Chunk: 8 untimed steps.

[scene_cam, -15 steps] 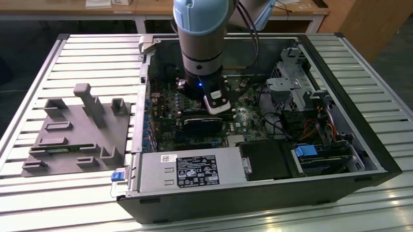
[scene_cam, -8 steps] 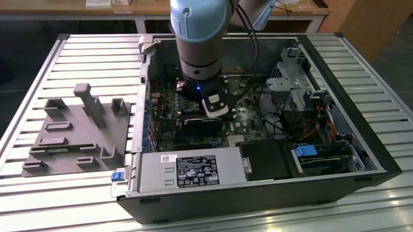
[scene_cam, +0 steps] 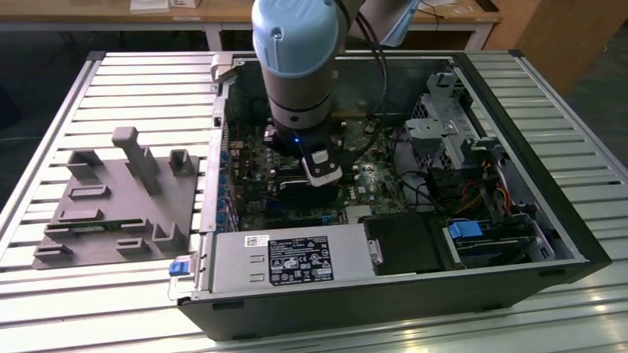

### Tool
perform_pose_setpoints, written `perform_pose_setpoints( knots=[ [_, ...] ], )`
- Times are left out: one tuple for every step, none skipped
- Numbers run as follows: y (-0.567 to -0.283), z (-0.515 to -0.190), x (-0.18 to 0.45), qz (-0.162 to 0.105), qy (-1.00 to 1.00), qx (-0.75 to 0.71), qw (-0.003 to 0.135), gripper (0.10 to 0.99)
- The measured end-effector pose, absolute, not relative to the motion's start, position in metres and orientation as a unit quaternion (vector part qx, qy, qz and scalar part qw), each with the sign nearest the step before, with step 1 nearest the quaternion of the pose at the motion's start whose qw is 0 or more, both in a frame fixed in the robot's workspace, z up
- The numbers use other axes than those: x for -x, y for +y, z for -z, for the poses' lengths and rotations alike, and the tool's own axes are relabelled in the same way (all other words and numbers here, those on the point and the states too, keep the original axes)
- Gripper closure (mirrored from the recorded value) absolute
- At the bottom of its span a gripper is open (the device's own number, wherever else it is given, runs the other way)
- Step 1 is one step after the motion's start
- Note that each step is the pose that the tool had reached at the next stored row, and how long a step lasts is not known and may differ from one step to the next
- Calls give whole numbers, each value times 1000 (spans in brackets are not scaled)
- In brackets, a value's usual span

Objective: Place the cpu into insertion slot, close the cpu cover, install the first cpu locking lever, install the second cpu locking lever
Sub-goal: 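Install the second cpu locking lever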

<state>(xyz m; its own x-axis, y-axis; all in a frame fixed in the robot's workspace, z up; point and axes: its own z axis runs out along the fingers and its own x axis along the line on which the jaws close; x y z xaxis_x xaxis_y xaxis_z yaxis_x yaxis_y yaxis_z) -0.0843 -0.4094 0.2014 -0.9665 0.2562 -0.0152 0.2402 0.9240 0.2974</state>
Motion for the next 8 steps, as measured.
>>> perform_pose_setpoints(
  knots=[
    [-410, -201, 85, -152, 980, -125, 26, 984],
    [-410, -200, 85, -155, 980, -124, 26, 984],
    [-410, -199, 85, -158, 980, -122, 25, 984],
    [-410, -198, 86, -161, 979, -121, 24, 984],
    [-410, -198, 86, -163, 979, -120, 24, 984],
    [-410, -197, 87, -165, 979, -119, 23, 984],
    [-410, -196, 88, -167, 979, -118, 23, 984],
    [-410, -195, 88, -168, 978, -118, 23, 984]
  ],
)
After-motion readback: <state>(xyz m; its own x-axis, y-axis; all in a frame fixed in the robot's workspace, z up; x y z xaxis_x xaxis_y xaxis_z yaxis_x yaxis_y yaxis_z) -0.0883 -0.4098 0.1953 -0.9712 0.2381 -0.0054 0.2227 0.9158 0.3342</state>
